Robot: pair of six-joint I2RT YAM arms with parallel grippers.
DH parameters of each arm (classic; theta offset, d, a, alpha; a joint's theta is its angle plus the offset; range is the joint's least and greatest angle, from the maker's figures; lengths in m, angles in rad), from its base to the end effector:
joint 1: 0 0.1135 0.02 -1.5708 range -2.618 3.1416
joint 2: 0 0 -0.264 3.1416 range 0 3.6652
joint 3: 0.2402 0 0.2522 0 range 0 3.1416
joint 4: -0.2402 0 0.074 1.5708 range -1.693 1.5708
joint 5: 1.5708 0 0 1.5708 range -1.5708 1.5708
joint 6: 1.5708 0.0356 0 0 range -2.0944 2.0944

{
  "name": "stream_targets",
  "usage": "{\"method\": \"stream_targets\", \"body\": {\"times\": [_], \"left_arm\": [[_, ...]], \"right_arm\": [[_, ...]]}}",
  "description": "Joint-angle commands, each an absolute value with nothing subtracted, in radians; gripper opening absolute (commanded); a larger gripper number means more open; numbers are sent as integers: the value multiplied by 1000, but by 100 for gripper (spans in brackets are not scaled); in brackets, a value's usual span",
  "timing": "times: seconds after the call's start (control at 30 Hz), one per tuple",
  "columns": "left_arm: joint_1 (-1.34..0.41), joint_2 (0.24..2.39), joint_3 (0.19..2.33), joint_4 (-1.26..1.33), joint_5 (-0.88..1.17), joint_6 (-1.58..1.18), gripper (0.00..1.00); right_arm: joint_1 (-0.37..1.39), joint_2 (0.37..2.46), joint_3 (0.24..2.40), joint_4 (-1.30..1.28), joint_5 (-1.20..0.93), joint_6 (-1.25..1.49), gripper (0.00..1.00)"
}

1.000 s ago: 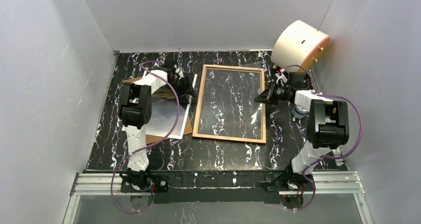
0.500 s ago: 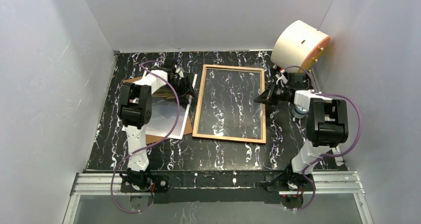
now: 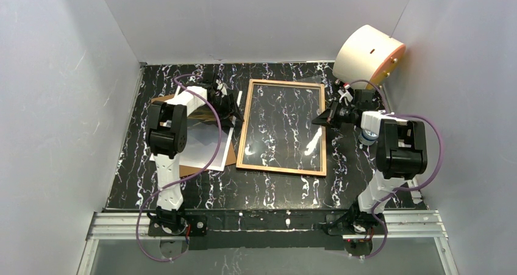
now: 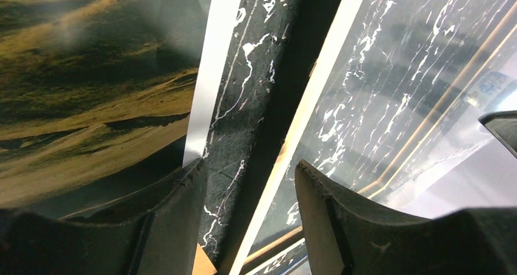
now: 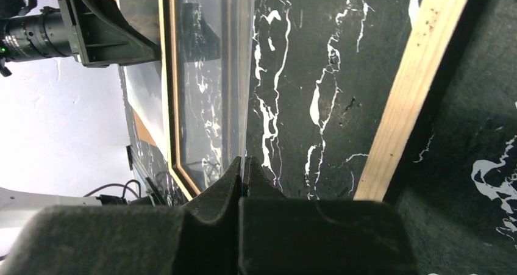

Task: Put the photo into the frame

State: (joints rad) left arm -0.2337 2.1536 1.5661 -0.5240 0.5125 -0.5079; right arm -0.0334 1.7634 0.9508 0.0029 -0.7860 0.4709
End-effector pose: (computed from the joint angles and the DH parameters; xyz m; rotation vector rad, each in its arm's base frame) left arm 0.4328 -0.1210 0.1539 -0.2097 2.7563 -0.9075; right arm 0.3516 0.0135 0.1642 0.2068 2.3485 1.1432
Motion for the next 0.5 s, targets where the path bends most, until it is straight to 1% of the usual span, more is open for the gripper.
{"method": "stream_targets", "body": {"times": [0.0,0.17,0.47], "left_arm": [[-270,2205,1544,-542,486,-494,53],[-274,2215,1547,-541,485,-496,53],[-283,2221,1555,-541,484,-496,52]], "right_arm": [[-37,1679,919,110,-836,460,1],[-37,1634,880,148,-857,472,1],[-34,1678,906,133,-875,492,1]]}}
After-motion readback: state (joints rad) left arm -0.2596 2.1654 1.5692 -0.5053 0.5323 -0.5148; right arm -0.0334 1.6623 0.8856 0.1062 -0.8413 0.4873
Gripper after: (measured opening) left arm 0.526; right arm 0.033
